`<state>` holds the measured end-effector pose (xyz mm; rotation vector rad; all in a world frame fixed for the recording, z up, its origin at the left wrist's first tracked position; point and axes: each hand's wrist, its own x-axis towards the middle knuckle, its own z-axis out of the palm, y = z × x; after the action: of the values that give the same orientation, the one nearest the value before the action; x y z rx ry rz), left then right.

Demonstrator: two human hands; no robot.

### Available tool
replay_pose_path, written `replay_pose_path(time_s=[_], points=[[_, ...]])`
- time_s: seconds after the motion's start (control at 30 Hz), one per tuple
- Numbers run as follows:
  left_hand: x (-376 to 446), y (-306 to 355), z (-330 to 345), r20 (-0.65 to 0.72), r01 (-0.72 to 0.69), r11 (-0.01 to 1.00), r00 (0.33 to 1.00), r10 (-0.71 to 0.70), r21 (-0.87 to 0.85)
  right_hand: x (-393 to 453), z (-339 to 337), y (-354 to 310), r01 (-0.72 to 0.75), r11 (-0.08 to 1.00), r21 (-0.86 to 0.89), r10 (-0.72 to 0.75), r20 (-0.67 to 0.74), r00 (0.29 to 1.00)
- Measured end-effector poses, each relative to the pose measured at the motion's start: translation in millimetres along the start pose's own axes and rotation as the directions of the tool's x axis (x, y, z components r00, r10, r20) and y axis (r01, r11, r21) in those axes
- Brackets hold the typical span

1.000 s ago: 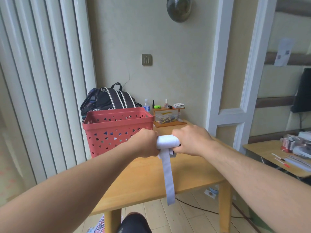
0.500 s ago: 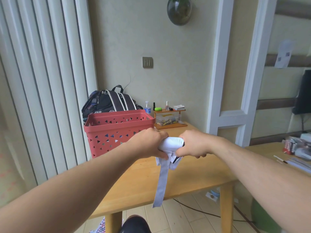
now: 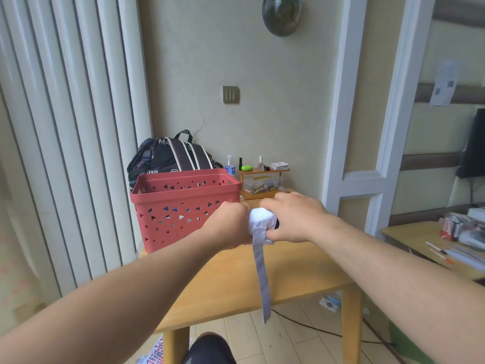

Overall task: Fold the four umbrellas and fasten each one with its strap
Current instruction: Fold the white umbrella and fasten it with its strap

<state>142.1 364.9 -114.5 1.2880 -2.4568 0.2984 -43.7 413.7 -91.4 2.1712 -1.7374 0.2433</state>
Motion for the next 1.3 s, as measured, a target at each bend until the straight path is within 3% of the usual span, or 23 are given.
replay_pose_path(time_s=[0.2,0.47,0.57,0.63,0.77,0.9,1.13,1.3], points=[[-1.5,-0.9,-0.5,0.089,0.046,0.994,0.995,-0.037,-0.099,-0.4,9.9,-2.8,0.012,0.997,-0.08,-0.018,-0.078,0.997],[-5.9,-5.6,-10.7,0.244,0.032,0.98,0.97,0.017,-0.198,-3.9,4.6,-3.6,0.038,0.986,-0.163,-0.056,-0.106,0.993],[-7.1,-7.2,-16.6,0.299,0.043,0.939,0.952,0.064,-0.34,-3.9,4.1,-6.0,0.026,0.983,-0.184,-0.038,-0.066,0.997],[-5.7,-5.4,-19.6,0.252,0.029,0.906,0.964,0.088,-0.423,-3.8,2.1,-8.2,0.007,0.984,-0.179,-0.017,-0.052,0.998],[2.5,-4.4,-20.2,0.132,-0.063,0.965,0.986,0.099,-0.253,-4.8,1.1,-12.9,-0.01,0.988,-0.156,0.005,-0.032,0.999],[1.2,-7.8,-17.9,0.124,-0.106,0.993,0.986,0.113,-0.056,-6.5,-0.8,-8.3,-0.074,0.996,-0.057,0.075,0.014,0.997],[-7.4,-0.6,-4.1,-0.051,-0.089,0.986,0.994,0.097,0.144,-6.8,-3.5,-8.2,-0.12,0.99,0.078,0.109,0.129,0.986],[-7.9,2.5,-6.0,-0.095,-0.069,0.984,0.992,0.085,0.163,-8.2,-5.8,-5.6,-0.213,0.916,0.339,0.122,0.27,0.955]])
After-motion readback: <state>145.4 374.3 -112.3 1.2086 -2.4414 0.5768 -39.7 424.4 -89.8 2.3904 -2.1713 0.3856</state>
